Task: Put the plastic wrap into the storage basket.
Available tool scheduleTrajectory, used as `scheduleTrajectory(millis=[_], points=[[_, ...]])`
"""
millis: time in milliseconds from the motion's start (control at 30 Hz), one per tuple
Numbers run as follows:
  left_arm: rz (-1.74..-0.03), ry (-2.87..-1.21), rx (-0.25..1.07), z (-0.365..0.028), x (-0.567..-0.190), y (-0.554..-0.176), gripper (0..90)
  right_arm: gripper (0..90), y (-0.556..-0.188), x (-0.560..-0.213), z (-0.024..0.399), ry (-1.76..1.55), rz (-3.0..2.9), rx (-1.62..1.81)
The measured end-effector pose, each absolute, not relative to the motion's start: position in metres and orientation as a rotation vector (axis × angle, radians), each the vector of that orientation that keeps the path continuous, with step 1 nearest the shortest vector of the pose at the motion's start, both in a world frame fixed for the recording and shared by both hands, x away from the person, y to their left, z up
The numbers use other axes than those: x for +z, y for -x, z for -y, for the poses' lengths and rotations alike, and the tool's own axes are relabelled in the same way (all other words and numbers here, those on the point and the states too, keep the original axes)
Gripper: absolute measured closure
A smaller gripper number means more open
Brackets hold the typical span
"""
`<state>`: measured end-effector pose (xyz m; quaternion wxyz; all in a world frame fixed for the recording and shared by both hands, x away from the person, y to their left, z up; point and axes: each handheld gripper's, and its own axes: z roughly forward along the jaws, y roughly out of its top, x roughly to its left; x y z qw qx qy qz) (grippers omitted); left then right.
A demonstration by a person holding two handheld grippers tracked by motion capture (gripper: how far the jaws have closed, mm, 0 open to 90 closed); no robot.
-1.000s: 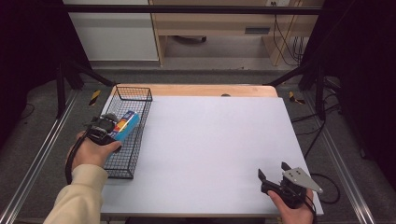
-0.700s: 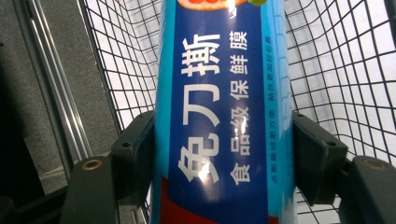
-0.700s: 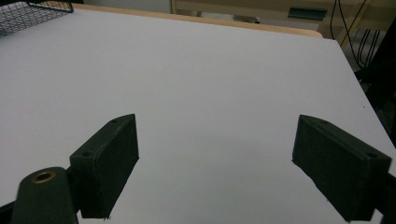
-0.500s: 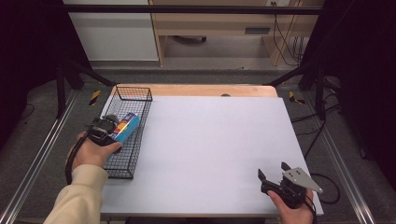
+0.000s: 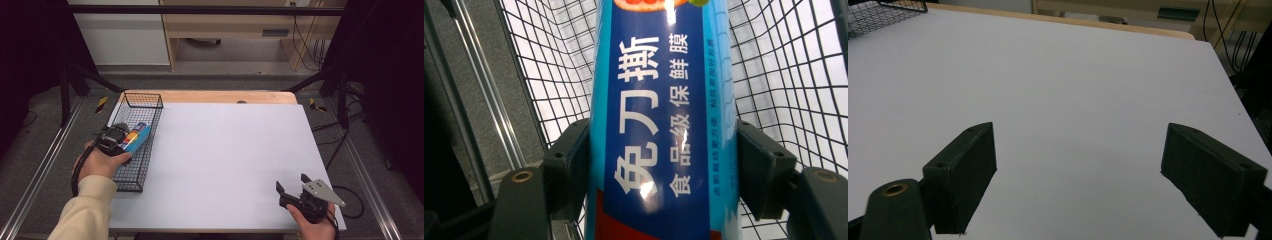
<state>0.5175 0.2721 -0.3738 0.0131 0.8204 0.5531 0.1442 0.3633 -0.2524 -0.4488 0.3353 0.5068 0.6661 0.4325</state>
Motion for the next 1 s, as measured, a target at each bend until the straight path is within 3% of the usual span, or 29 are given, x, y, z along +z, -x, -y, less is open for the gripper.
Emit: scheduleTrajectory(millis=[333,700,1000], points=[[-1.724,-2.566,0.424,-0.271,-0.374,-0.52,31.3,14.6,-0.363,-0.449,0.253,-1.321,-1.739,1.13],[-1.668,-2.556,0.485,-0.27,-0.371,-0.517,30.8,14.5,-0.364,-0.45,0.252,-1.323,-1.748,1.124],[-1.532,-2.454,0.599,-0.261,-0.349,-0.501,16.7,14.5,-0.363,-0.45,0.252,-1.323,-1.746,1.122]])
